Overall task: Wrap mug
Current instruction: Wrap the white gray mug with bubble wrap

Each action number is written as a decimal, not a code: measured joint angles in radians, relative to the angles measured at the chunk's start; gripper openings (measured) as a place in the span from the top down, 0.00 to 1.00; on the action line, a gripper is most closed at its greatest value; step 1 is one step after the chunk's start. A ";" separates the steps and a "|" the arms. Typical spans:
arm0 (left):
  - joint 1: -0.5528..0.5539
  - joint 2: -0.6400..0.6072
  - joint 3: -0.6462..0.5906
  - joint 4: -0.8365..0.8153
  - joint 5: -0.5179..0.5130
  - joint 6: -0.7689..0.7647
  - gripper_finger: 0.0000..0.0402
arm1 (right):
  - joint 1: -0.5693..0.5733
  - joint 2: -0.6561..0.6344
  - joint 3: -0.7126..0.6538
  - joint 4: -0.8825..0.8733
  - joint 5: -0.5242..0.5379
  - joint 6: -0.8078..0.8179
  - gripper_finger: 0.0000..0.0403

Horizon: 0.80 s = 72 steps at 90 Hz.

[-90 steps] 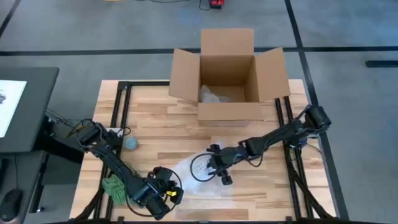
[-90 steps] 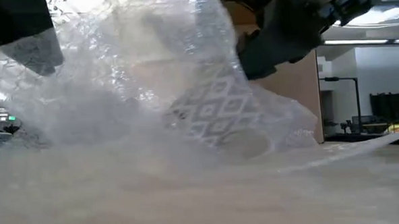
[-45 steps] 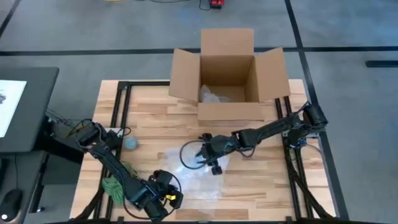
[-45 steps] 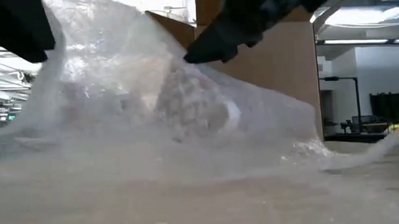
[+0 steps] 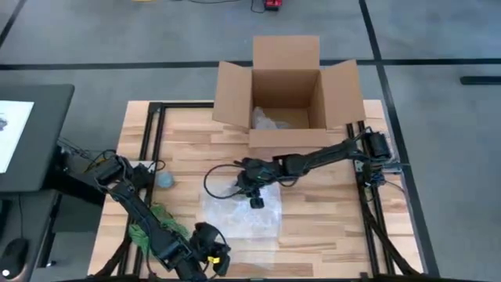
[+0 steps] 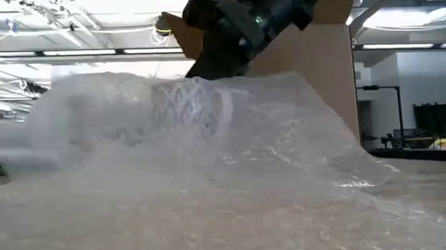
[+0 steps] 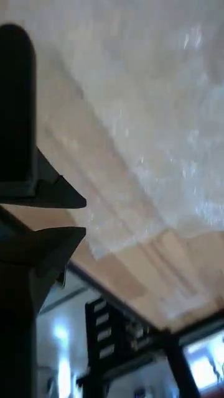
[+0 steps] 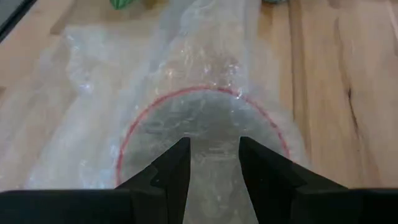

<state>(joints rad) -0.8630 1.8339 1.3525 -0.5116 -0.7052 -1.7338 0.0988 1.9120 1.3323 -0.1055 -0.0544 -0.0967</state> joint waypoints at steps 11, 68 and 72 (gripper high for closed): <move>0.000 0.000 0.000 0.090 -0.073 0.073 0.90 | 0.008 -0.049 0.016 -0.053 0.000 -0.013 0.68; 0.232 -0.012 -0.060 -0.604 -0.427 -0.253 0.99 | 0.045 -0.146 -0.241 -0.097 0.064 0.077 0.68; 0.250 -0.010 -0.087 -0.589 -0.384 -0.259 0.99 | 0.042 -0.135 -0.259 -0.058 0.064 0.094 0.68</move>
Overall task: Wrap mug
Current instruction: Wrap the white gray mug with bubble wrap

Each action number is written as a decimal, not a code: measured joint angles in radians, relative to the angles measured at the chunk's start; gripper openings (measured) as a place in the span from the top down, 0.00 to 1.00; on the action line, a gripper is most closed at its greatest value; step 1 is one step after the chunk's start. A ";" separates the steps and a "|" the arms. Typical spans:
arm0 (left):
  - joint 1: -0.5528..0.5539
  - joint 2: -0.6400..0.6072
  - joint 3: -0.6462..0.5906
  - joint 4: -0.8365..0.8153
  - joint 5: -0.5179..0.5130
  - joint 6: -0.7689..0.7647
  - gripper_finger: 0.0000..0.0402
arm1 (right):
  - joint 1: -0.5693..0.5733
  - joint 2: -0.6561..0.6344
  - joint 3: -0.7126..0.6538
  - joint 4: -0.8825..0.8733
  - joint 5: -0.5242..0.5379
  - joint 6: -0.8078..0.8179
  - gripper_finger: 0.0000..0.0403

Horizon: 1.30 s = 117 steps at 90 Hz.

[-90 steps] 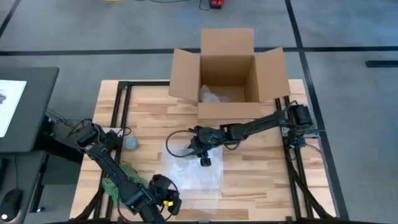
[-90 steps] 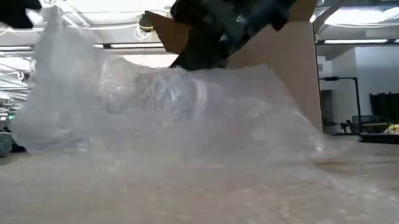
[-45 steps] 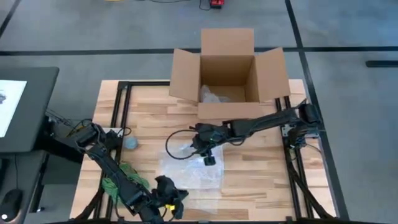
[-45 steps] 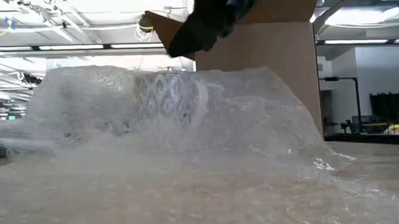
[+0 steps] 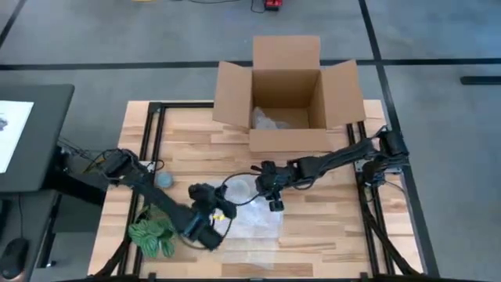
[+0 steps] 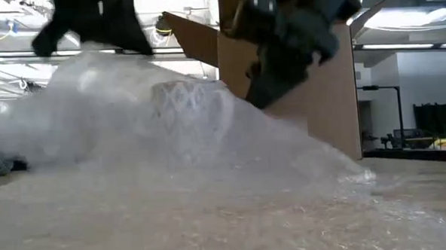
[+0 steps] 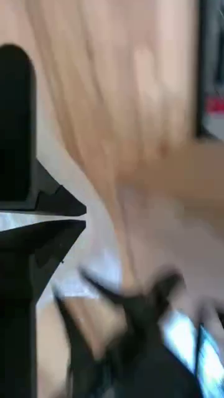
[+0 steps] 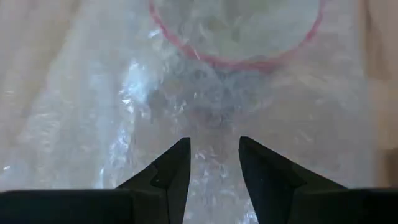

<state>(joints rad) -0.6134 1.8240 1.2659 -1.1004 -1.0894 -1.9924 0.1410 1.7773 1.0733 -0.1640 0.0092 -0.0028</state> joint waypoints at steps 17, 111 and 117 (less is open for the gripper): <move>0.027 0.009 -0.096 0.116 0.112 -0.004 1.00 | 0.020 0.039 -0.015 0.039 -0.003 0.006 0.68; -0.207 0.008 0.251 -0.136 0.248 0.068 1.00 | 0.231 0.006 0.002 0.168 -0.011 0.054 0.68; -0.220 0.008 0.286 -0.133 0.249 0.101 1.00 | 0.229 0.013 0.002 0.204 -0.010 0.055 0.68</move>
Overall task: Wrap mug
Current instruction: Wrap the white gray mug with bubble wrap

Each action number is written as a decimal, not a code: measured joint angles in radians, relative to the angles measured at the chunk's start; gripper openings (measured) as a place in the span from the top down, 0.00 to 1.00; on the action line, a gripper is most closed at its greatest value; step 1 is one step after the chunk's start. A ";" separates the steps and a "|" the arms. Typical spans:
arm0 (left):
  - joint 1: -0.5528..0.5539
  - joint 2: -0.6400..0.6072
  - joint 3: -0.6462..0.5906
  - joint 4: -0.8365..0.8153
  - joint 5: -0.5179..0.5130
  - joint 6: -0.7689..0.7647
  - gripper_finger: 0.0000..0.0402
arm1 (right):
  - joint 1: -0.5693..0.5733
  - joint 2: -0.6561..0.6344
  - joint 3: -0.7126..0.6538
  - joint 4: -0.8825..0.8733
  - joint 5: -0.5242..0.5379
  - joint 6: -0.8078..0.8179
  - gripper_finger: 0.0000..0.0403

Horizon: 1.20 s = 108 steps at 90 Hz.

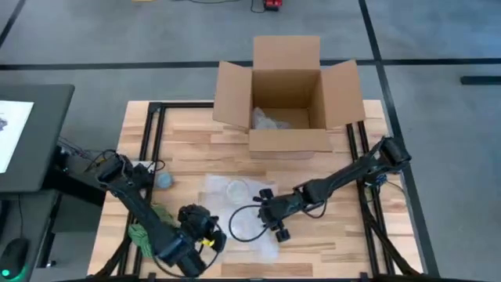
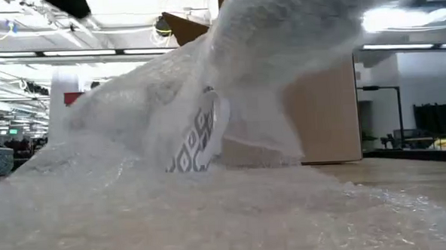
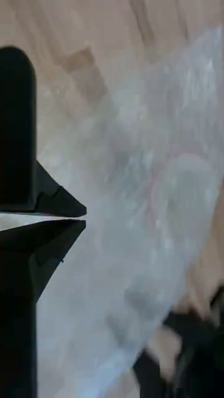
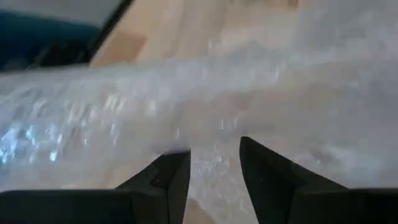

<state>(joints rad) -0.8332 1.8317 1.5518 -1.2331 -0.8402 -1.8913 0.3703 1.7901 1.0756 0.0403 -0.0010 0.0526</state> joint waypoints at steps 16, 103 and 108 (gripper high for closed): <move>-0.024 0.000 0.016 0.066 0.056 0.123 1.00 | -0.015 -0.043 0.000 0.022 0.000 0.012 0.68; 0.099 0.003 -0.476 0.876 0.156 0.725 0.58 | 0.007 -0.084 0.000 -0.040 -0.003 0.019 0.68; 0.122 0.010 -0.477 0.860 0.214 0.742 0.59 | 0.007 -0.084 0.000 -0.043 -0.003 0.019 0.68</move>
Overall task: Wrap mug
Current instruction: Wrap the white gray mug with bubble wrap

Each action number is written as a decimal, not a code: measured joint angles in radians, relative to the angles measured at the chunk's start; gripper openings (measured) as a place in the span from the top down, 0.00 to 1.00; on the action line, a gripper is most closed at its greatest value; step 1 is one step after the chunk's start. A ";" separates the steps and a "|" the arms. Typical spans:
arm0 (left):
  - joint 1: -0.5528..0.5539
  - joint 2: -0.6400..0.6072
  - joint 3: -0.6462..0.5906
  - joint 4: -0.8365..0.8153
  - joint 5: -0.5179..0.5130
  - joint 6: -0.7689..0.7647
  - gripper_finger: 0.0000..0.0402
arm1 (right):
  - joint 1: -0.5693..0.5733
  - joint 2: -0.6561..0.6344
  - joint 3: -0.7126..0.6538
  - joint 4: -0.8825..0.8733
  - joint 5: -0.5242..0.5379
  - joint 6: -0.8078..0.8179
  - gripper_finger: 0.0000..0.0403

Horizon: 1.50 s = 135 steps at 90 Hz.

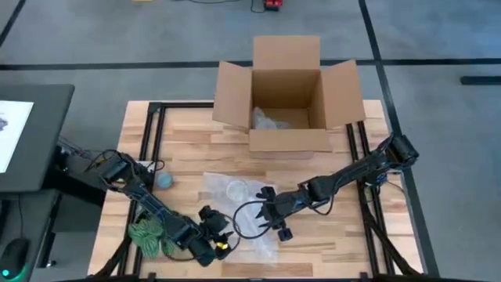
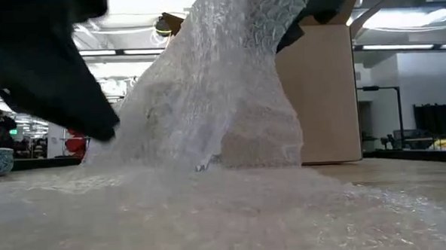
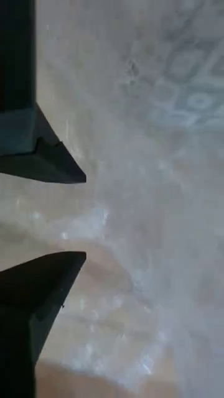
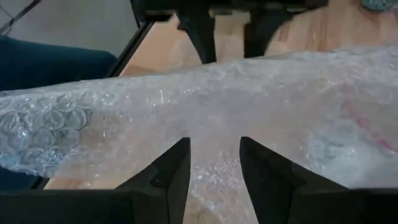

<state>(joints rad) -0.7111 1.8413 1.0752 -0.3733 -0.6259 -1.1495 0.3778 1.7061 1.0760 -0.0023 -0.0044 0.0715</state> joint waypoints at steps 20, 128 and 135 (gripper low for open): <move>0.050 0.051 0.000 -0.036 0.122 -0.003 0.71 | 0.002 0.000 0.000 -0.019 0.000 0.000 0.68; -0.144 0.054 0.390 -0.806 0.282 -0.361 1.00 | -0.015 0.000 0.005 -0.205 0.001 -0.007 0.68; -0.151 0.054 0.382 -0.802 0.281 -0.384 1.00 | -0.019 0.000 0.029 -0.264 0.001 -0.020 0.68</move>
<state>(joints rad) -0.8623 1.8954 1.4571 -1.1755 -0.3447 -1.5333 0.3592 1.7061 1.1051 -0.2667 -0.0032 0.0513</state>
